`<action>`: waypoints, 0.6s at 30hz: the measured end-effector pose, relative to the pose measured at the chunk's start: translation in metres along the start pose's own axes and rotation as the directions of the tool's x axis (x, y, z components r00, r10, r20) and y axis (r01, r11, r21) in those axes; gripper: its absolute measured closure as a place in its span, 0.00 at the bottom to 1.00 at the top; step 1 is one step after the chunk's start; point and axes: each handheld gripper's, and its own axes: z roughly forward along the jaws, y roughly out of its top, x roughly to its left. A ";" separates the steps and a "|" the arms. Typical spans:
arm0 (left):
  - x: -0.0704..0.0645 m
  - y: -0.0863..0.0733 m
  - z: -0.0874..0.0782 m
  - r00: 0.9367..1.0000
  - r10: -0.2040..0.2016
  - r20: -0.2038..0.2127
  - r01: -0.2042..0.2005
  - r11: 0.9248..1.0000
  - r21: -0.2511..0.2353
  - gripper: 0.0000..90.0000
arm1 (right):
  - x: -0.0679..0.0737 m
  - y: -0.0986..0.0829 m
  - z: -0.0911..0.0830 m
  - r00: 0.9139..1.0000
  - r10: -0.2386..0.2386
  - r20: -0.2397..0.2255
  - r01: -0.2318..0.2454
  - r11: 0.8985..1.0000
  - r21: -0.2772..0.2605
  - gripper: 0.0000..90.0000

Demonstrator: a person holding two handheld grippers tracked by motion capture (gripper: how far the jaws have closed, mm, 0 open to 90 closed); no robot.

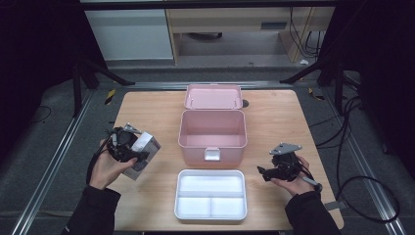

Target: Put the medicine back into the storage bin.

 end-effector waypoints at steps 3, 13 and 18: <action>0.000 0.008 -0.010 1.000 0.016 -0.013 -0.016 1.000 -0.026 0.62 | 0.000 0.000 0.000 1.000 -0.001 -0.005 0.001 1.000 0.000 0.19; -0.001 0.041 -0.036 0.999 0.042 -0.013 -0.043 0.994 -0.103 0.62 | -0.001 -0.001 0.002 1.000 0.000 -0.003 0.000 1.000 0.005 0.19; -0.006 0.060 -0.046 0.998 0.065 -0.004 -0.065 0.986 -0.153 0.62 | -0.001 -0.002 0.002 1.000 0.000 0.002 0.000 1.000 0.003 0.19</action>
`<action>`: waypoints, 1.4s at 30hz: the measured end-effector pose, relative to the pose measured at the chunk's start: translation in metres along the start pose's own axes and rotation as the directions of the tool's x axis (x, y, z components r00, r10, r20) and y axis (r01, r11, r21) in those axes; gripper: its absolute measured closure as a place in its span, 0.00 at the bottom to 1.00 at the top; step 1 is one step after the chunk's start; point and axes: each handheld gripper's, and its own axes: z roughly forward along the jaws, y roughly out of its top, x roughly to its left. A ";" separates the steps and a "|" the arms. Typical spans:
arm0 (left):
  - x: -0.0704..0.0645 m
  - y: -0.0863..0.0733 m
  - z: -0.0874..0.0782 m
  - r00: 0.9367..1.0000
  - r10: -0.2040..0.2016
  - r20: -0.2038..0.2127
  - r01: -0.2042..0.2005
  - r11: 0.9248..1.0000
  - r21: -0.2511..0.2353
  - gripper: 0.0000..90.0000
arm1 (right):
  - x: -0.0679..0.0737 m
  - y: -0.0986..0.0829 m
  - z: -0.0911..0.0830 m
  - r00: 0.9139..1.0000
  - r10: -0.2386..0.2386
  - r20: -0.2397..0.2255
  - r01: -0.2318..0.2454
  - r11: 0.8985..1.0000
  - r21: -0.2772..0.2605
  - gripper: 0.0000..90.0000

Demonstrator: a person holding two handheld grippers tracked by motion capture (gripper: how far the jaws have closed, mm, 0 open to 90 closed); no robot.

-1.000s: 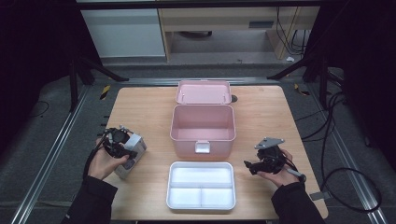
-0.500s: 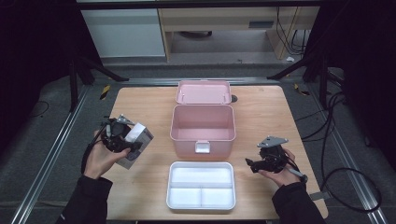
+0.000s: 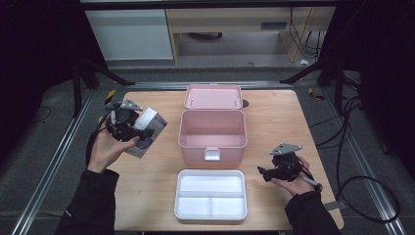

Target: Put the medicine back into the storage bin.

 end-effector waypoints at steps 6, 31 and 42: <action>-0.005 0.024 0.002 0.999 0.032 0.021 -0.031 0.999 -0.016 0.62 | -0.001 0.000 0.001 1.000 0.000 -0.003 0.000 1.000 -0.001 0.18; -0.037 0.097 0.039 0.986 0.115 0.119 -0.112 0.993 -0.036 0.62 | -0.002 -0.003 0.003 1.000 -0.004 -0.007 0.004 1.000 0.009 0.18; -0.059 0.120 0.062 0.976 0.161 0.144 -0.159 0.987 -0.026 0.62 | -0.002 -0.003 0.003 1.000 -0.008 -0.006 0.008 1.000 0.011 0.18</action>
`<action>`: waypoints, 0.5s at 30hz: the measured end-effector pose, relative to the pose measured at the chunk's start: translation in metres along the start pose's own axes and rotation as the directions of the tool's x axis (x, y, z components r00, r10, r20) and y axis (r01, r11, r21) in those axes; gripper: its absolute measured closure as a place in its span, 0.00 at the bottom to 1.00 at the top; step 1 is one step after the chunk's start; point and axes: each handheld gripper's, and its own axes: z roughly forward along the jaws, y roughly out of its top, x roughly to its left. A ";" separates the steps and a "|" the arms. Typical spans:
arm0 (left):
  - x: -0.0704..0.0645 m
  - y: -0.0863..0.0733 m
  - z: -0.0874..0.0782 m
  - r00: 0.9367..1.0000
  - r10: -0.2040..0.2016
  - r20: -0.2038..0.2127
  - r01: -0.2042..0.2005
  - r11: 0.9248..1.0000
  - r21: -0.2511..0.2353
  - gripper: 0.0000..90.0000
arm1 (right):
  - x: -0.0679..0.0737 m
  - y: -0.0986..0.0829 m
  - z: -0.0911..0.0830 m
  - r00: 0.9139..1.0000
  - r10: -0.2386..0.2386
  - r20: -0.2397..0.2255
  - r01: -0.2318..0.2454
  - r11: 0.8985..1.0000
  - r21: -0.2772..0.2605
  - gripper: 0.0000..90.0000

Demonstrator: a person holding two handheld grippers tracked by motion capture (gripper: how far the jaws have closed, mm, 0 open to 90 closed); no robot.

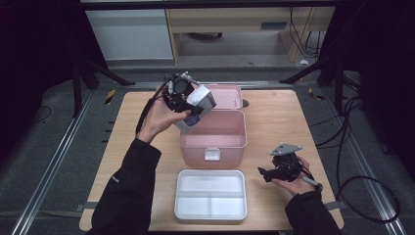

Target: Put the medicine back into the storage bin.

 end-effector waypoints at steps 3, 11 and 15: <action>-0.003 0.004 0.009 1.000 0.016 0.004 -0.016 1.000 0.014 0.62 | 0.000 0.000 0.000 1.000 -0.004 -0.003 0.004 1.000 0.000 0.18; -0.008 0.007 0.034 0.999 0.034 0.011 -0.034 0.998 0.056 0.62 | 0.001 0.000 0.002 1.000 -0.011 -0.006 0.011 1.000 0.009 0.18; -0.010 0.008 0.048 0.999 0.046 0.011 -0.047 0.994 0.094 0.62 | 0.001 0.000 0.002 1.000 -0.014 -0.007 0.015 1.000 0.012 0.17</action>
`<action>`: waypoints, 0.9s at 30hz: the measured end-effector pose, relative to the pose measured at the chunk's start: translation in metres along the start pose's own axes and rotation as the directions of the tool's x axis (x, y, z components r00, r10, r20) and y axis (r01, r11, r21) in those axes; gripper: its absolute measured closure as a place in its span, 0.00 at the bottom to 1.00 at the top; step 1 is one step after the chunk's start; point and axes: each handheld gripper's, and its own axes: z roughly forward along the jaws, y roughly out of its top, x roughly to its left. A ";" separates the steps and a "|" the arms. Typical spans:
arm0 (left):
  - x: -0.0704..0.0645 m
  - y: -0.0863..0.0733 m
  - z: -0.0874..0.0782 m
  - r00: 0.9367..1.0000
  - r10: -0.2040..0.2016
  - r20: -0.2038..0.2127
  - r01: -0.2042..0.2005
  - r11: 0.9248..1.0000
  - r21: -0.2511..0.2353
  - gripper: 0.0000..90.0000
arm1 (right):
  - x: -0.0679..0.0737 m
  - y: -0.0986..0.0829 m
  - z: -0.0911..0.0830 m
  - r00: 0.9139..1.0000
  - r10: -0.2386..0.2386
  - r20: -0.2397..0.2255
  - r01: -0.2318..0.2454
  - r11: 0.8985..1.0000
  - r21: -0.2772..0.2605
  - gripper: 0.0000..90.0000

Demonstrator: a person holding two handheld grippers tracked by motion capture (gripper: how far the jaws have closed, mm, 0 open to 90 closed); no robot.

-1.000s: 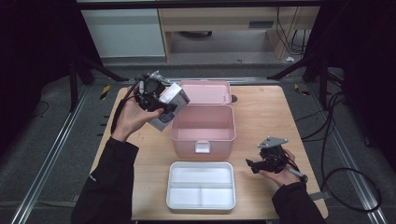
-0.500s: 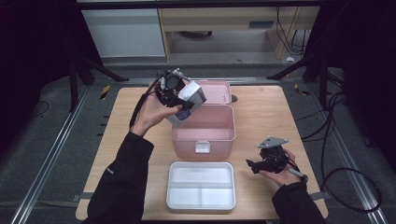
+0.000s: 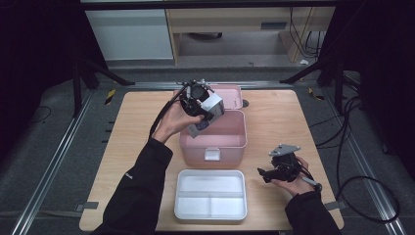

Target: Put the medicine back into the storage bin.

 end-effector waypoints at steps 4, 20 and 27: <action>-0.004 0.002 0.011 1.000 0.014 0.004 -0.014 1.000 0.022 0.62 | 0.000 0.000 0.000 1.000 -0.001 -0.001 0.001 1.000 0.000 0.17; -0.017 -0.001 0.050 0.997 0.048 0.058 -0.054 0.993 0.101 0.62 | 0.000 0.000 0.001 1.000 -0.003 -0.004 0.003 1.000 0.007 0.17; -0.020 0.000 0.062 0.996 0.064 0.064 -0.071 0.989 0.127 0.61 | 0.000 0.000 0.002 1.000 -0.004 -0.007 0.005 1.000 0.013 0.16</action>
